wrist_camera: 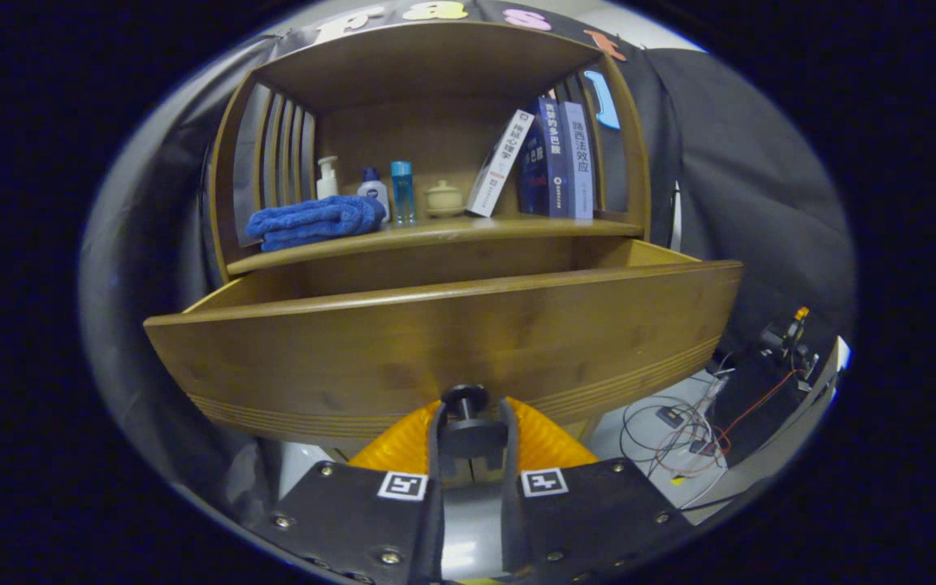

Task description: Pull open the drawer, take out the items inside it, and place them on the countertop above the cabinet.

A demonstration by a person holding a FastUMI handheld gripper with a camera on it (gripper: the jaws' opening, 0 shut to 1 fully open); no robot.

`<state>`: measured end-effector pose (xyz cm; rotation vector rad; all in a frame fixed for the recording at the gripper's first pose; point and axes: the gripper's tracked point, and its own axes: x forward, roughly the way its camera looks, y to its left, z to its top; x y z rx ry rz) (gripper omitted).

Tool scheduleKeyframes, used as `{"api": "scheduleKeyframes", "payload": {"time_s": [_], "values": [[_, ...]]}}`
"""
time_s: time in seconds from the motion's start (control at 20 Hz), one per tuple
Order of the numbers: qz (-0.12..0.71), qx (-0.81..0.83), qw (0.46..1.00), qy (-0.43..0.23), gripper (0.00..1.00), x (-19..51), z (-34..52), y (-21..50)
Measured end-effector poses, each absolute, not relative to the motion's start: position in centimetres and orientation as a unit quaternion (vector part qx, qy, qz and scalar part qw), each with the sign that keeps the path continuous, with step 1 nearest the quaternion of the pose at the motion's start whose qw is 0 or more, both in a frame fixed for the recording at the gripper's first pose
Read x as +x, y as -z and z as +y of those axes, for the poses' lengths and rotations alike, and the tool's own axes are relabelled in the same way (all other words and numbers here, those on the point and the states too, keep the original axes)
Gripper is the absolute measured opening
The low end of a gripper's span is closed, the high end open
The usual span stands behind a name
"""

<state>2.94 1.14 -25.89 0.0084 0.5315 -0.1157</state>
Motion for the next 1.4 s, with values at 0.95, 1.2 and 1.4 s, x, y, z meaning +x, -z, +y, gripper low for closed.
{"api": "scheduleKeyframes", "payload": {"time_s": [0.95,1.2,1.4], "values": [[0.188,0.046,0.981,0.031,0.43,1.1,1.0,21.2],[0.15,0.029,0.987,0.043,0.45,1.3,0.1,17.2],[0.13,0.014,0.99,0.048,0.45,2.7,0.7,13.8]]}}
